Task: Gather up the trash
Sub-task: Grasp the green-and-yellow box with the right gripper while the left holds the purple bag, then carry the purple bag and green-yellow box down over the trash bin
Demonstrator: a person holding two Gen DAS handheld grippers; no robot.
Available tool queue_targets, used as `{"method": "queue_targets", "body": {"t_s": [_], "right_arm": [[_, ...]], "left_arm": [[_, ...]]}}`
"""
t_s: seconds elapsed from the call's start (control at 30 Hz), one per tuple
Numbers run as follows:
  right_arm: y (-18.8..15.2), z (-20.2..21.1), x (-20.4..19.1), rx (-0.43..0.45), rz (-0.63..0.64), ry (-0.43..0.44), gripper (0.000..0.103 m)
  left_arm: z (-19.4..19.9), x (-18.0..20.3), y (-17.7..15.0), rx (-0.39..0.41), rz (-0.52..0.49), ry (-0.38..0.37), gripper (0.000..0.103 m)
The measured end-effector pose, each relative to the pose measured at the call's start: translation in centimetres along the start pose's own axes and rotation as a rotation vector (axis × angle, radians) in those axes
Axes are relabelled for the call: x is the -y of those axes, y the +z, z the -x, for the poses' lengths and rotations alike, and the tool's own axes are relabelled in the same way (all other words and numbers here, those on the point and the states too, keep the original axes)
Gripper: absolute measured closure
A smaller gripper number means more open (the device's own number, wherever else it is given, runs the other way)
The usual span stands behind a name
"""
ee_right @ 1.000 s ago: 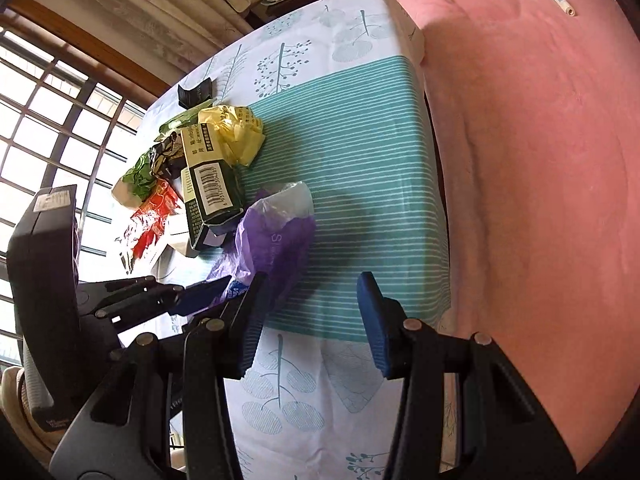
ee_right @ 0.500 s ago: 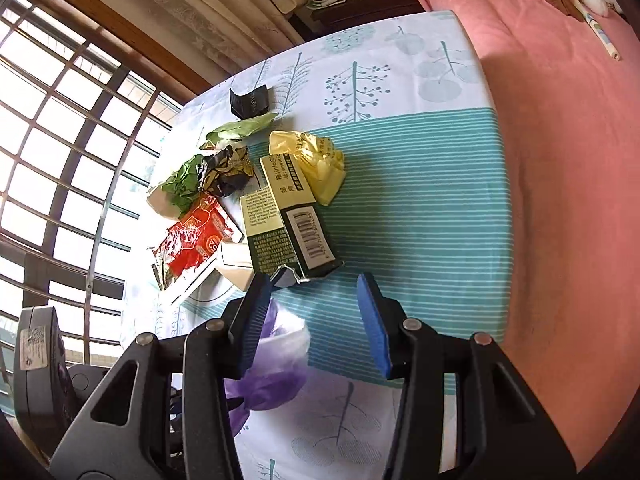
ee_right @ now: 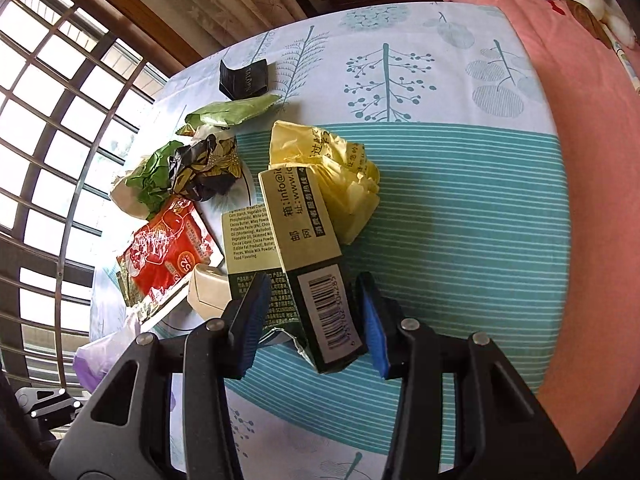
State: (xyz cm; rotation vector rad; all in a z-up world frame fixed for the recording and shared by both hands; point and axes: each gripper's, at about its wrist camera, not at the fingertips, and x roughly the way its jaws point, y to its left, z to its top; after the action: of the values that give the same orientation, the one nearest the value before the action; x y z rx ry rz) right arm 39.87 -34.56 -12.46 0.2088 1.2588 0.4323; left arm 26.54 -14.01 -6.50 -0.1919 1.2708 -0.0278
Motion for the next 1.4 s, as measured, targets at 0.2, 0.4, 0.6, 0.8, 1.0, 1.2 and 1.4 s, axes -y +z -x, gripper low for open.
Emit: {"method": "queue_targets", "body": {"t_s": [0.2,0.4,0.6,0.8,1.0,1.2,1.4], "right_arm": [[-1.8,0.6,-1.2,0.016,-0.014,-0.012,0.083],[-5.1,4.2,-3.7,0.081,-0.038,-0.019,0.083],[-10.3,8.7,-7.7,0.17,-0.084,-0.051,0.083],[-18.1,12.2,-12.8,0.265,-0.164,-0.079,0.083],[-27.3,13.5,-18.2,0.302,-0.249,-0.131,0.083],[-35.7,13.9,-22.3,0.309,-0.321,-0.181,0.083],[-41.7,13.5,-24.4,0.247,-0.349,-0.222,0.083]], "left_arm": [[1.1,-1.4,-1.2,0.031,0.014,-0.003,0.098],[4.0,-3.6,-2.5,0.078,-0.024,-0.028,0.098],[8.4,-6.1,-4.8,0.152,-0.107,-0.078,0.098],[11.9,-9.7,-8.3,0.194,-0.212,-0.148,0.098],[13.9,-12.6,-13.2,0.196,-0.31,-0.215,0.098],[14.6,-13.9,-18.2,0.161,-0.41,-0.244,0.098],[13.4,-13.9,-22.8,0.086,-0.474,-0.257,0.098]]}}
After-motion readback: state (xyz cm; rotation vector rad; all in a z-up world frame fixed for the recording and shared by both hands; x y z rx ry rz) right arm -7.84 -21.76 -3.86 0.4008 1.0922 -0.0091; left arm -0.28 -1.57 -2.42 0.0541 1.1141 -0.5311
